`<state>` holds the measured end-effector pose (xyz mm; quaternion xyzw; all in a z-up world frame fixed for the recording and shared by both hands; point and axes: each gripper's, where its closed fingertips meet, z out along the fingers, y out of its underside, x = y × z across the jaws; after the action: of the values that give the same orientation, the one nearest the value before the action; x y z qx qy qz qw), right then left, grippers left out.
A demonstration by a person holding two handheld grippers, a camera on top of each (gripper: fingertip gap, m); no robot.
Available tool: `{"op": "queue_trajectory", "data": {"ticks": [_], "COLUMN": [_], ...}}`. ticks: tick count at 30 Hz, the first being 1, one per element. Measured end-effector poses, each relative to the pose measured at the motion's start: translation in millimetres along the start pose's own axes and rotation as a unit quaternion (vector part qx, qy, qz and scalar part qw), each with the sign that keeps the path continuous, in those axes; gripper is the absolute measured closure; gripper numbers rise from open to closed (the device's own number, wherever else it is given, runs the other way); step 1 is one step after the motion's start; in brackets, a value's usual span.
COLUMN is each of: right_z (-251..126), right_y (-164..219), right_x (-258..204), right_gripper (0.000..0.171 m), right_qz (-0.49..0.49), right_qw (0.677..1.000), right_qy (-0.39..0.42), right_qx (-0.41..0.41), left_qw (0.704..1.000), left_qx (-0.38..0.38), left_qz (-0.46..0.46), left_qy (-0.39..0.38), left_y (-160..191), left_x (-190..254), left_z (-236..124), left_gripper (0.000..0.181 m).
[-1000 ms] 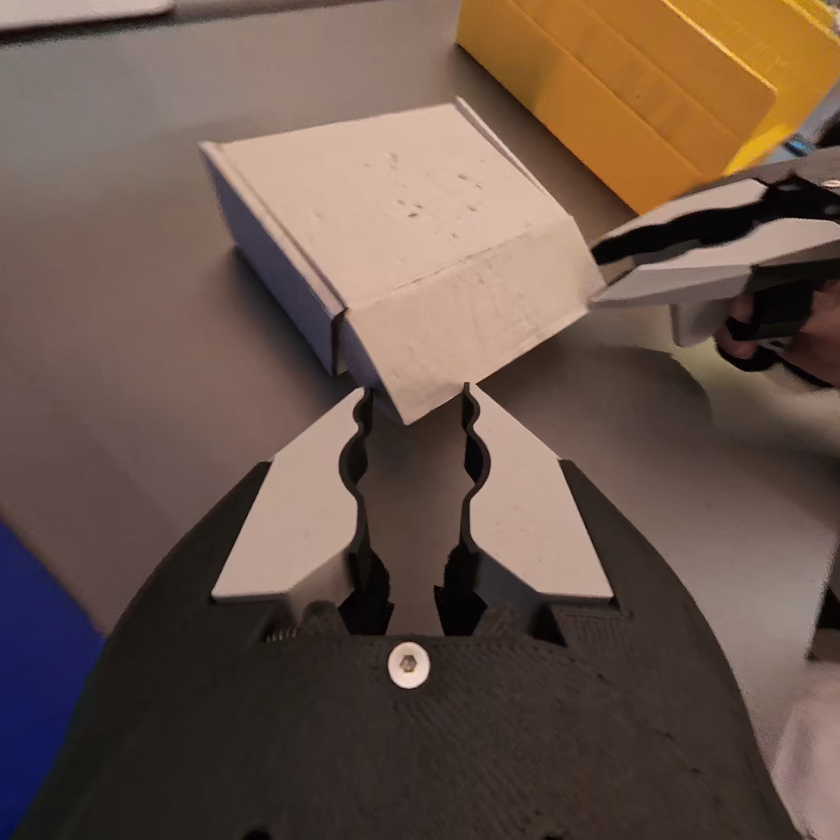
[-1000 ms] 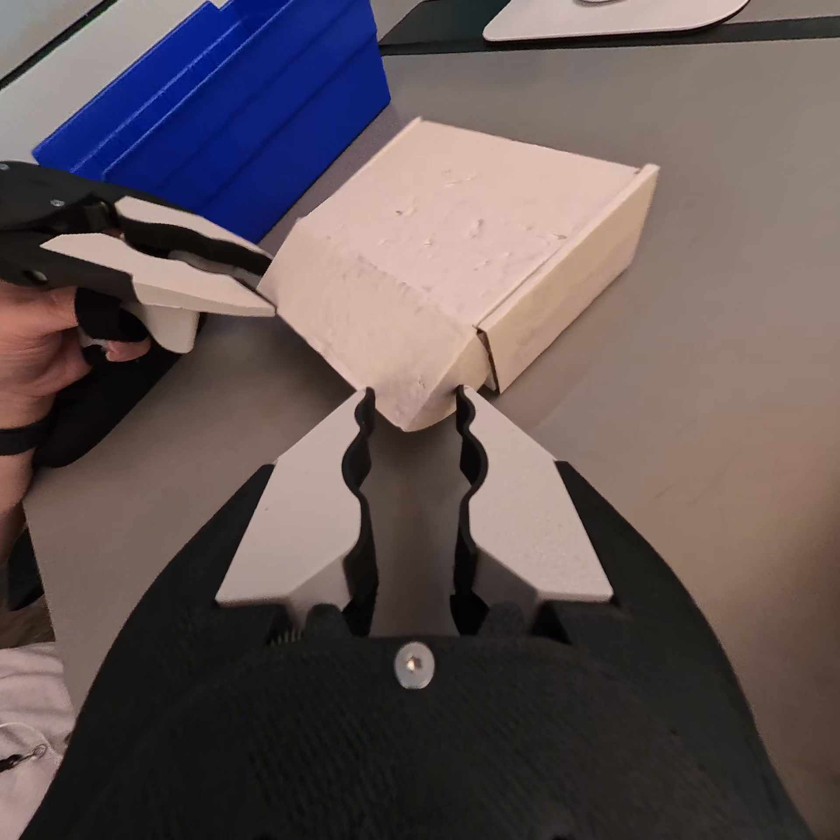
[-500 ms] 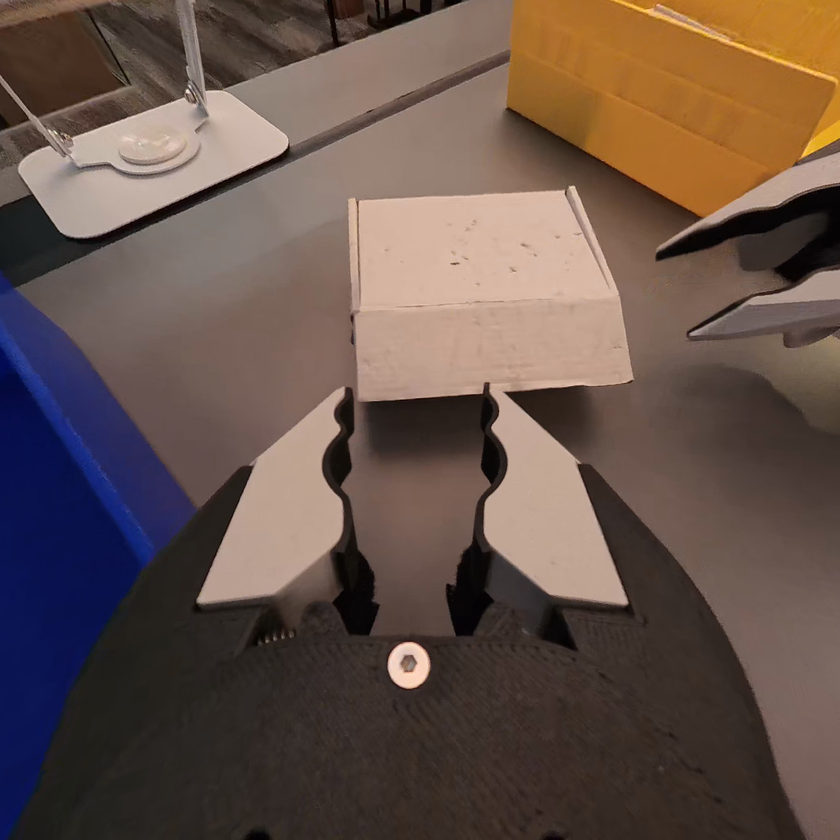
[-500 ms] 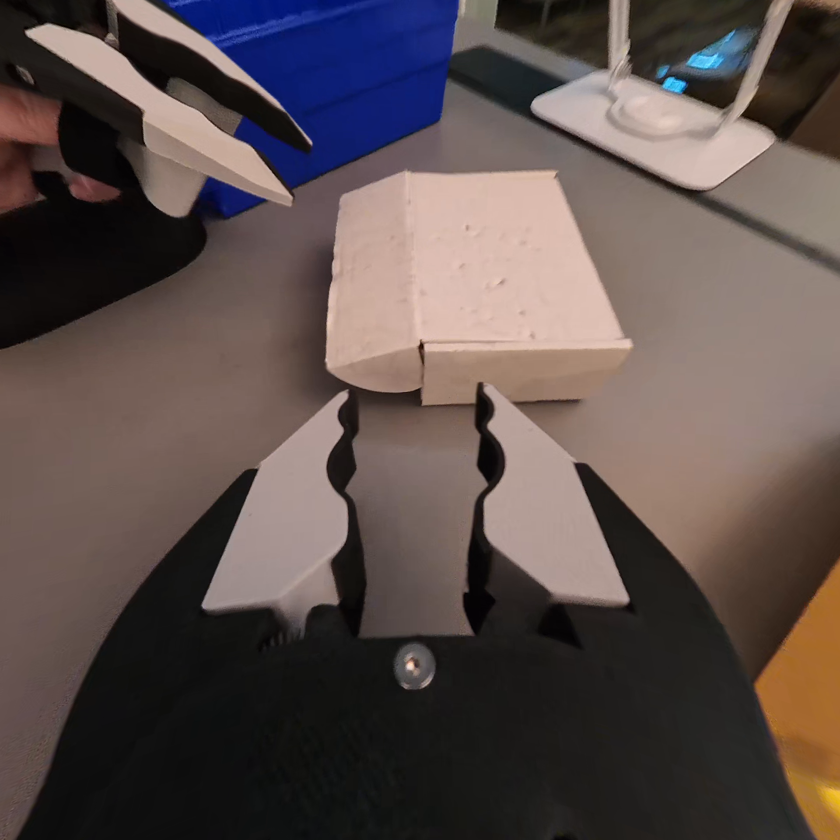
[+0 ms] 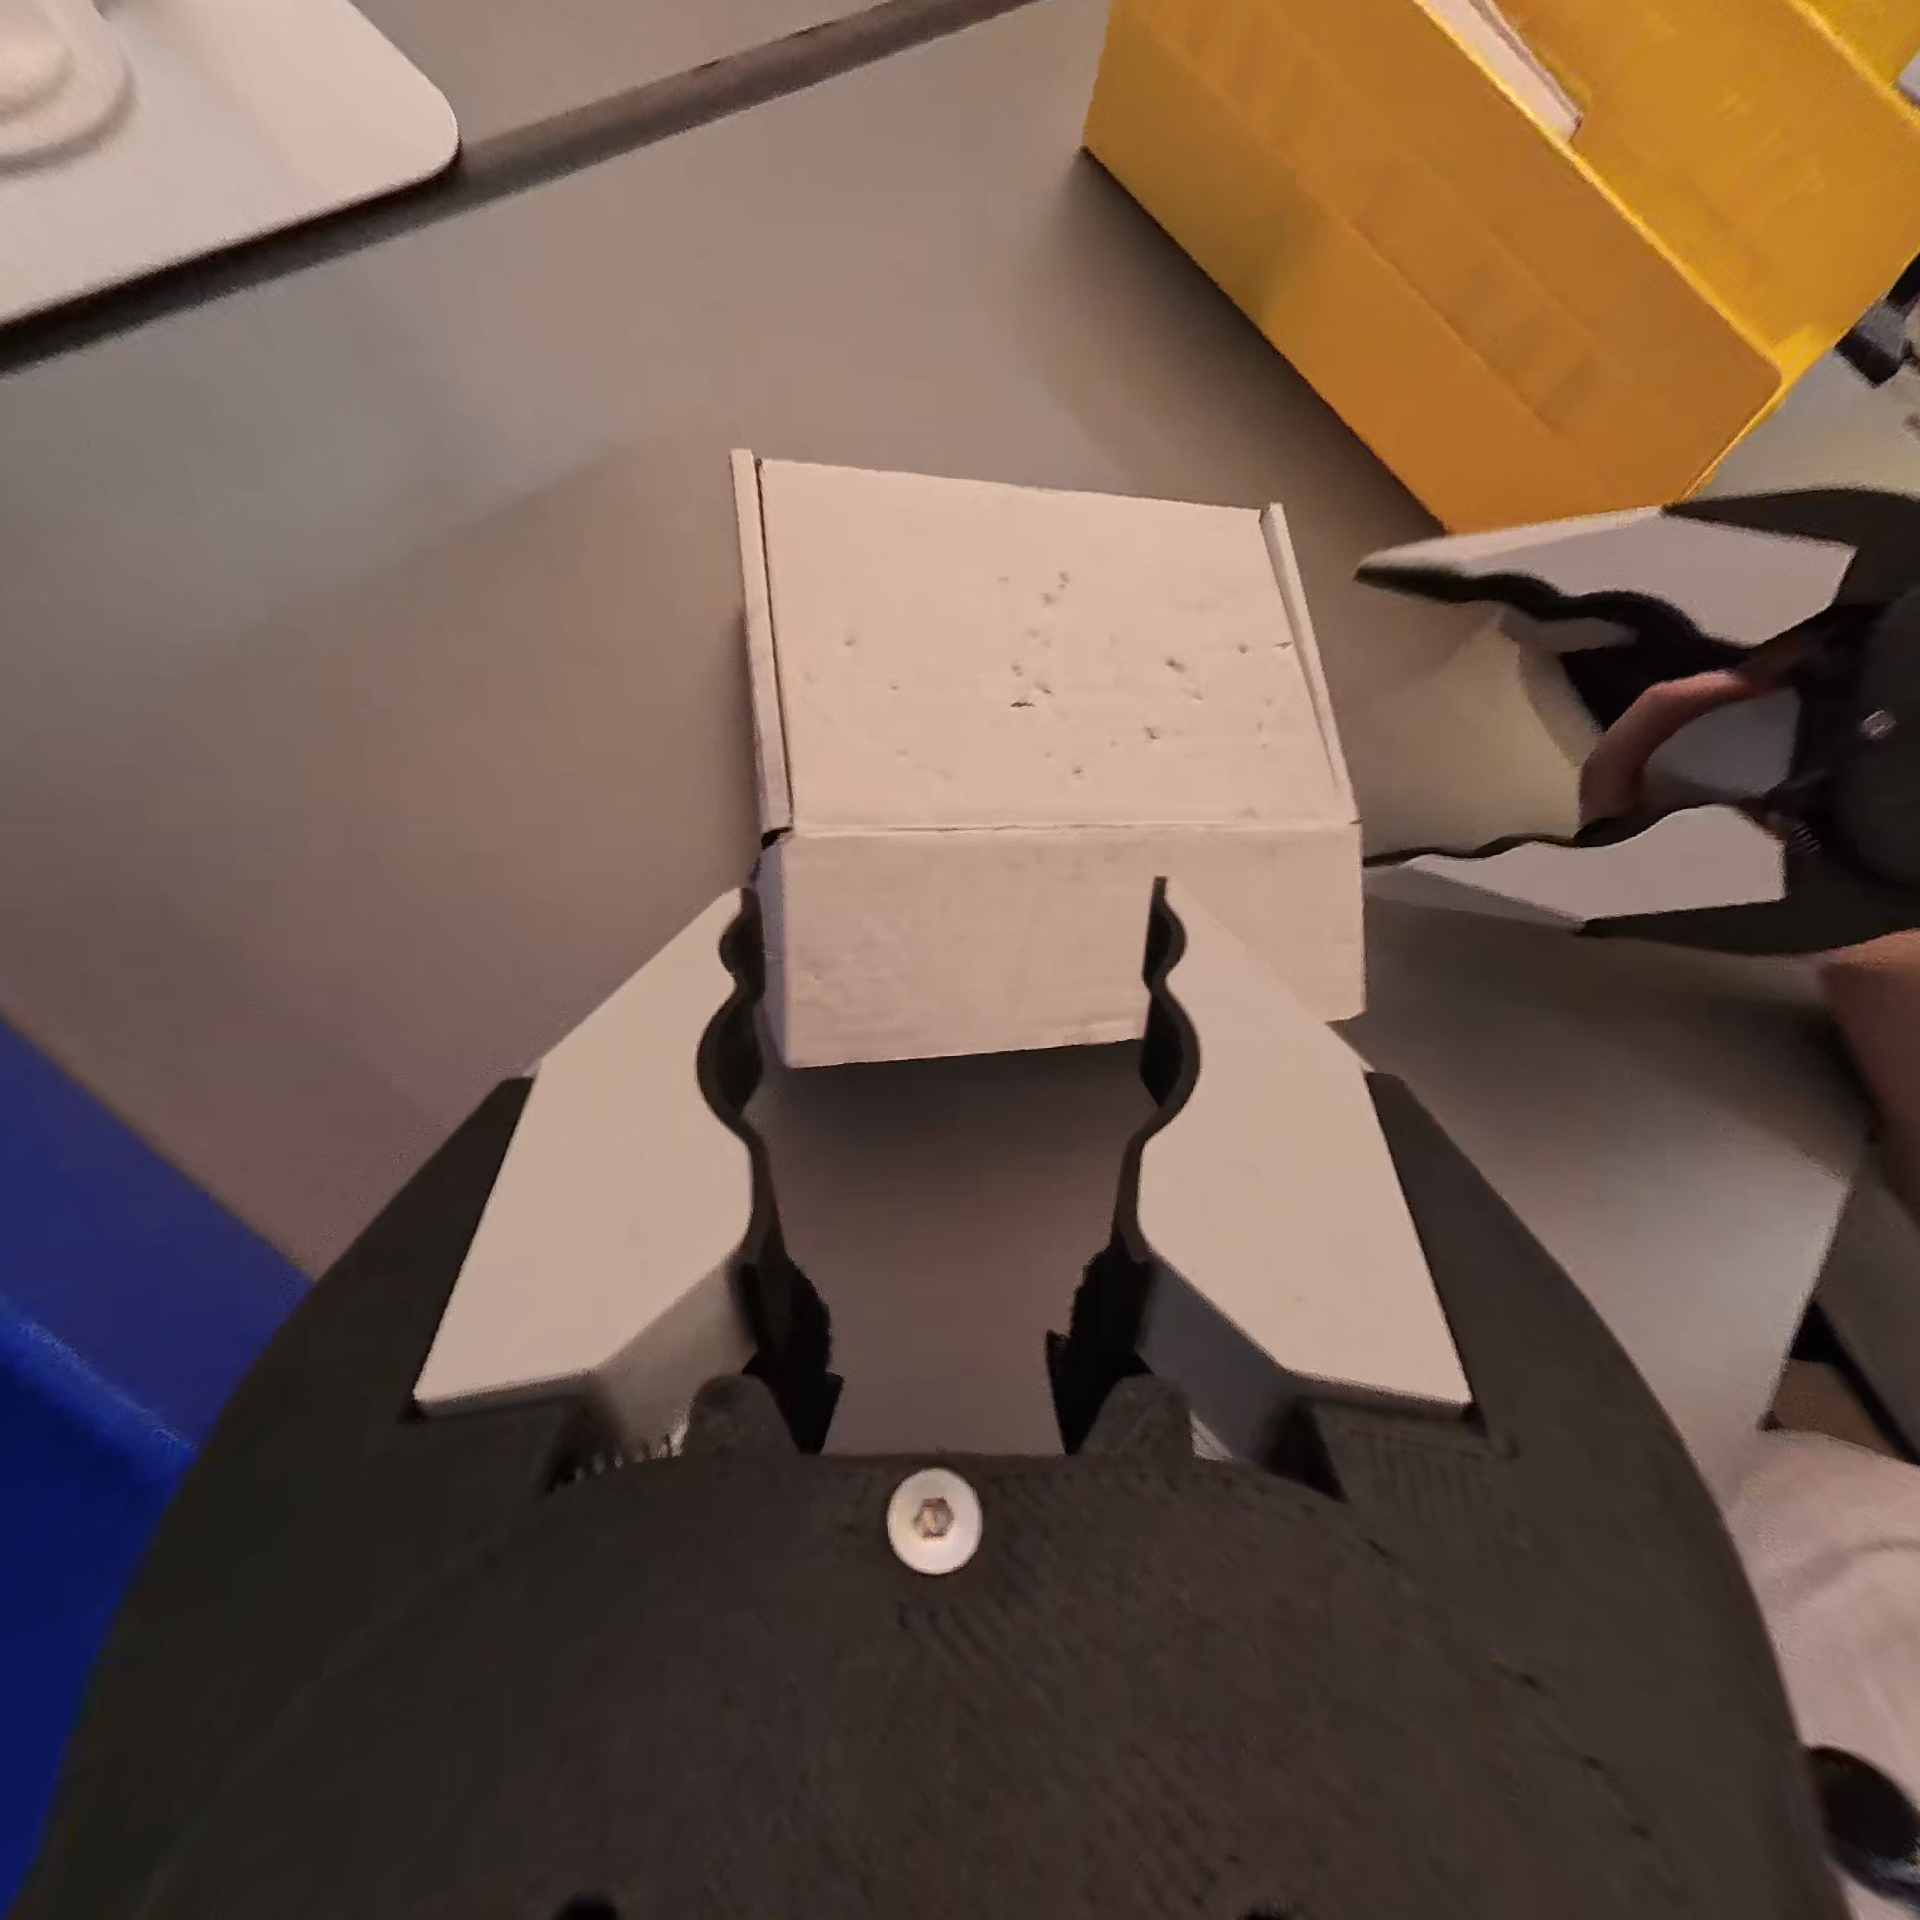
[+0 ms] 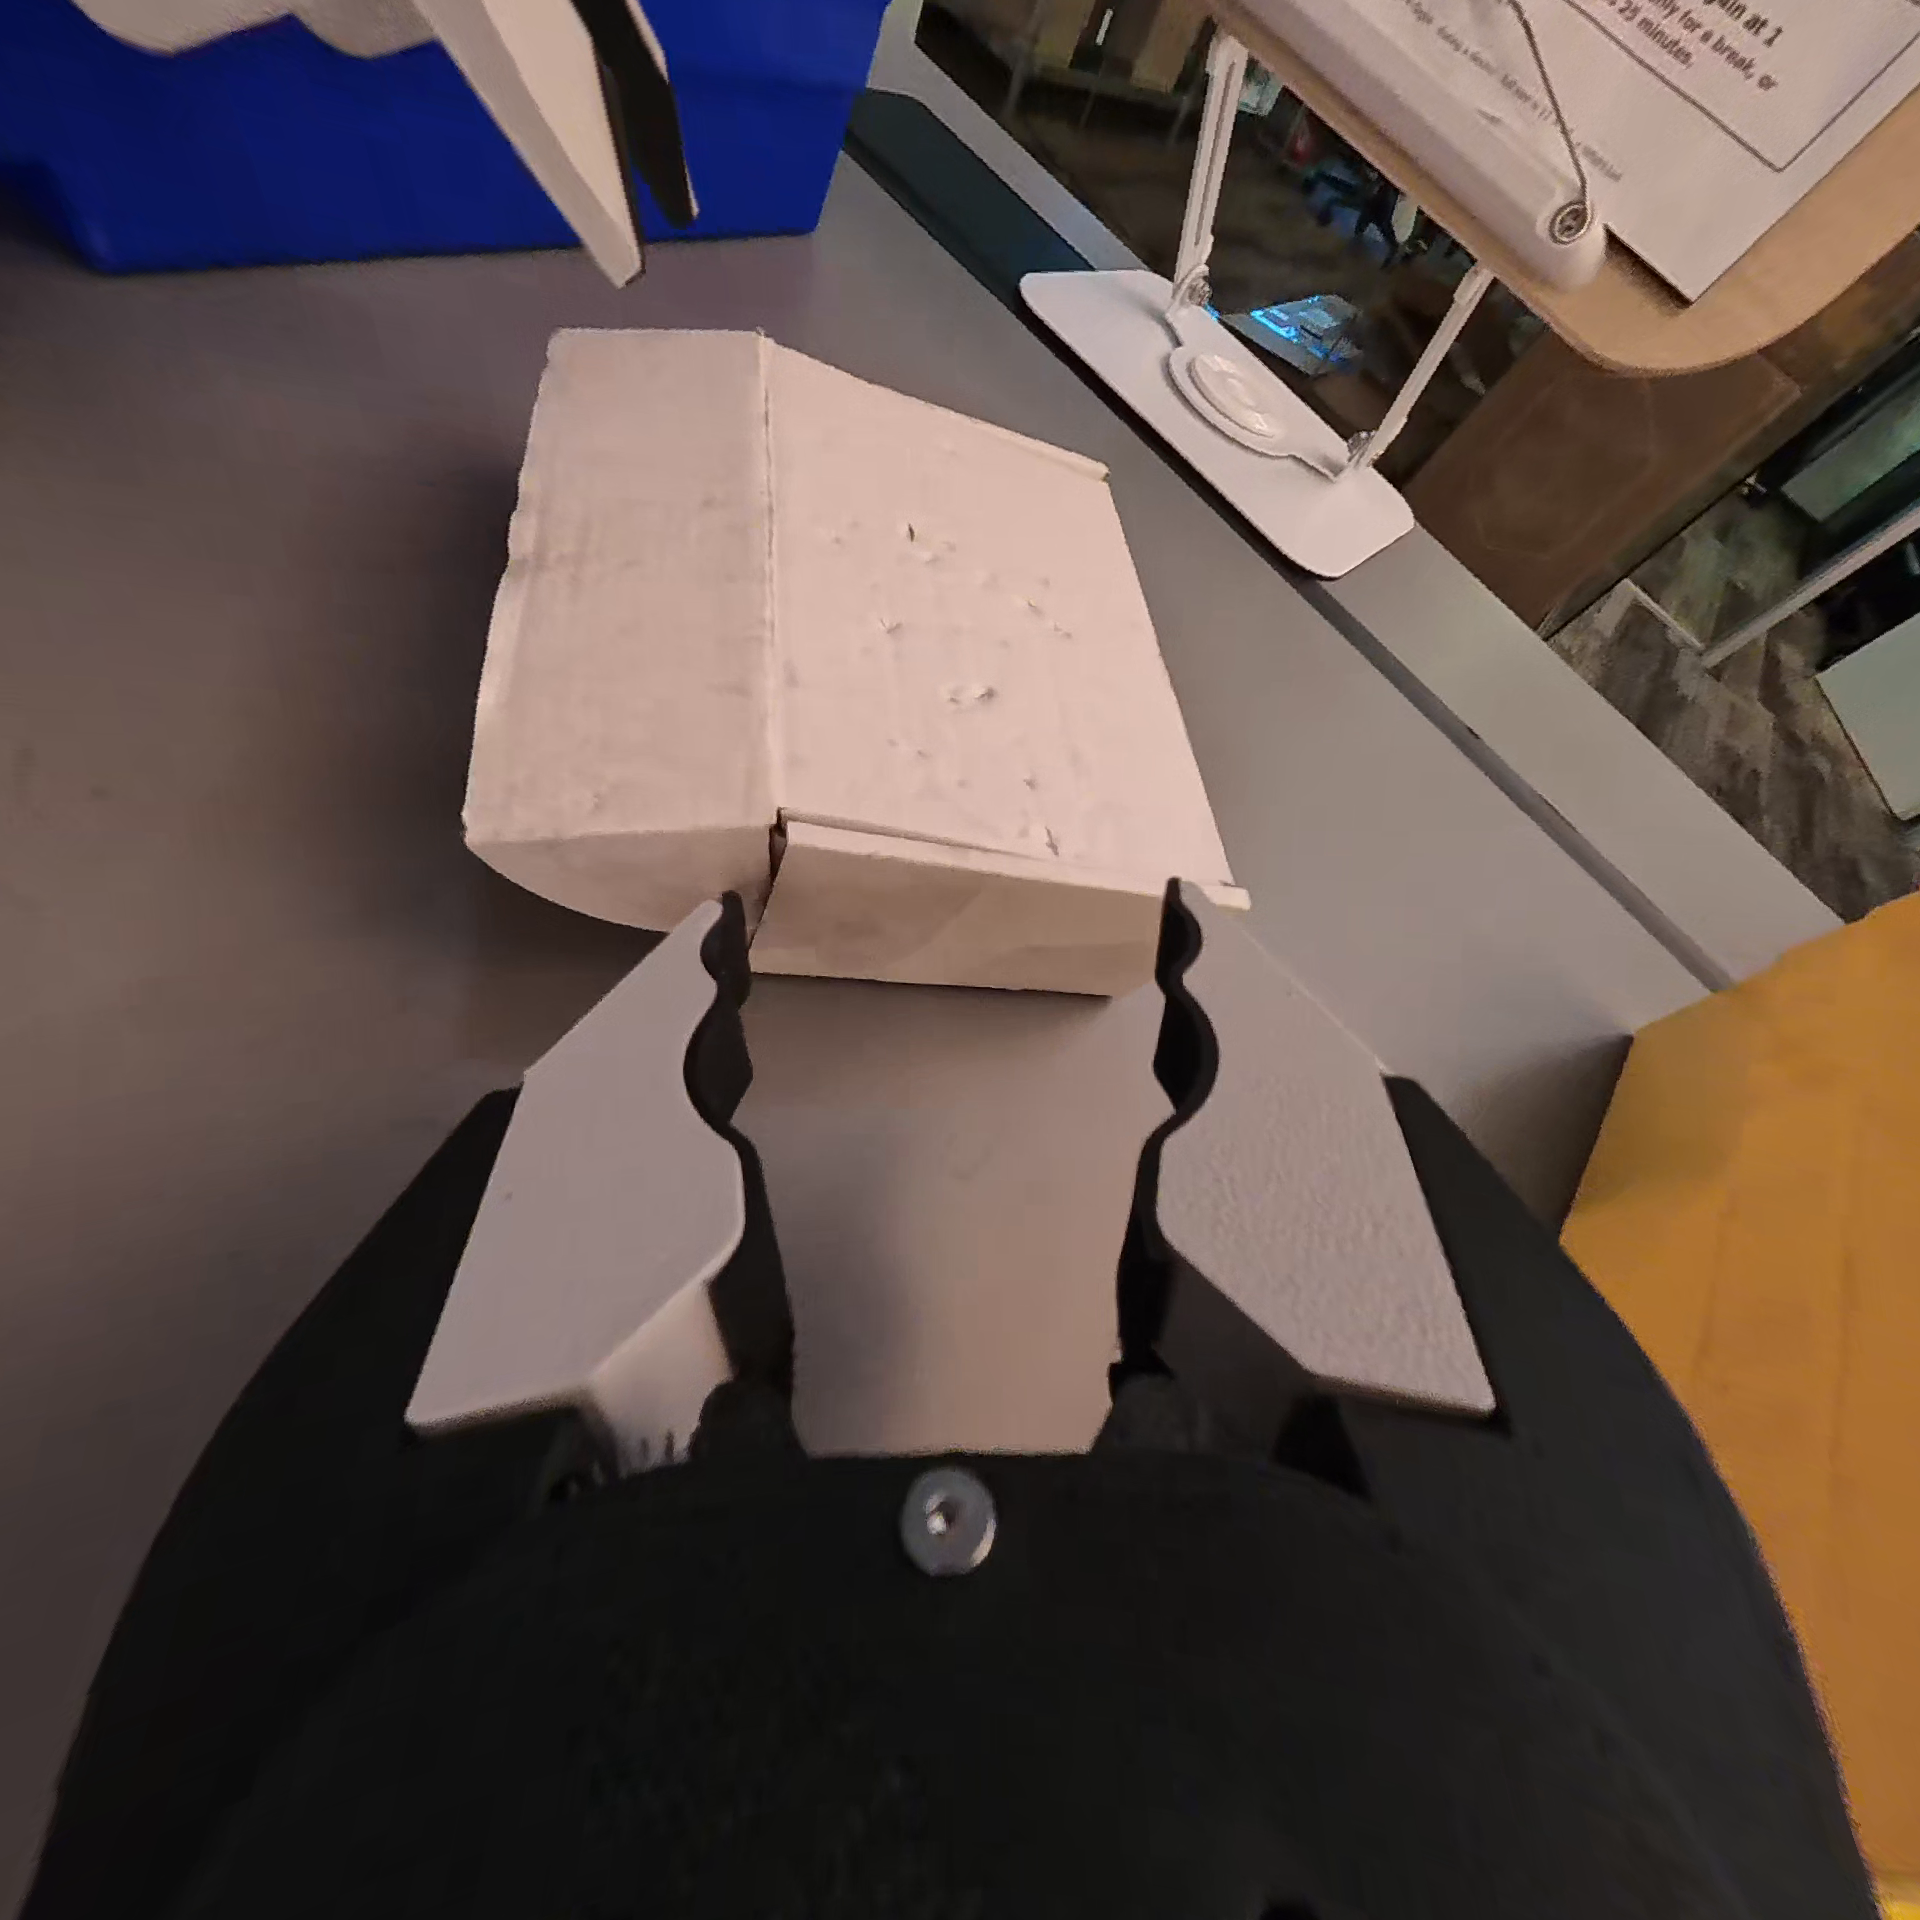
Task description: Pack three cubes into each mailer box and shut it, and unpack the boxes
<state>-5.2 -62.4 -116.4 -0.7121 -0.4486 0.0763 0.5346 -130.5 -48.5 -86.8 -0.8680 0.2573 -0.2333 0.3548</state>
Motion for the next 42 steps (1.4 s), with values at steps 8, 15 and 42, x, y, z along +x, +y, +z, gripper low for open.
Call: {"op": "queue_trajectory", "data": {"ticks": [8, 15, 42], "right_z": [2, 3, 6], "right_y": [9, 9, 15], "right_x": [0, 3, 5], "right_gripper": [0.093, 0.093, 0.098], "right_qz": [0.055, 0.125, 0.143], "right_qw": [0.998, 0.991, 0.989], "right_qy": [-0.01, -0.036, -0.03], "right_qx": [-0.009, 0.013, 0.001], "left_qw": [0.998, 0.997, 0.998], "left_qx": [0.015, 0.015, 0.023], "left_qz": [-0.057, -0.068, -0.053], "left_qy": [-0.023, -0.012, 0.0], "left_y": [-4, -1, 6], "left_x": [9, 5, 1], "left_z": [10, 25, 34], "left_gripper": [0.096, 0.092, 0.097]}}
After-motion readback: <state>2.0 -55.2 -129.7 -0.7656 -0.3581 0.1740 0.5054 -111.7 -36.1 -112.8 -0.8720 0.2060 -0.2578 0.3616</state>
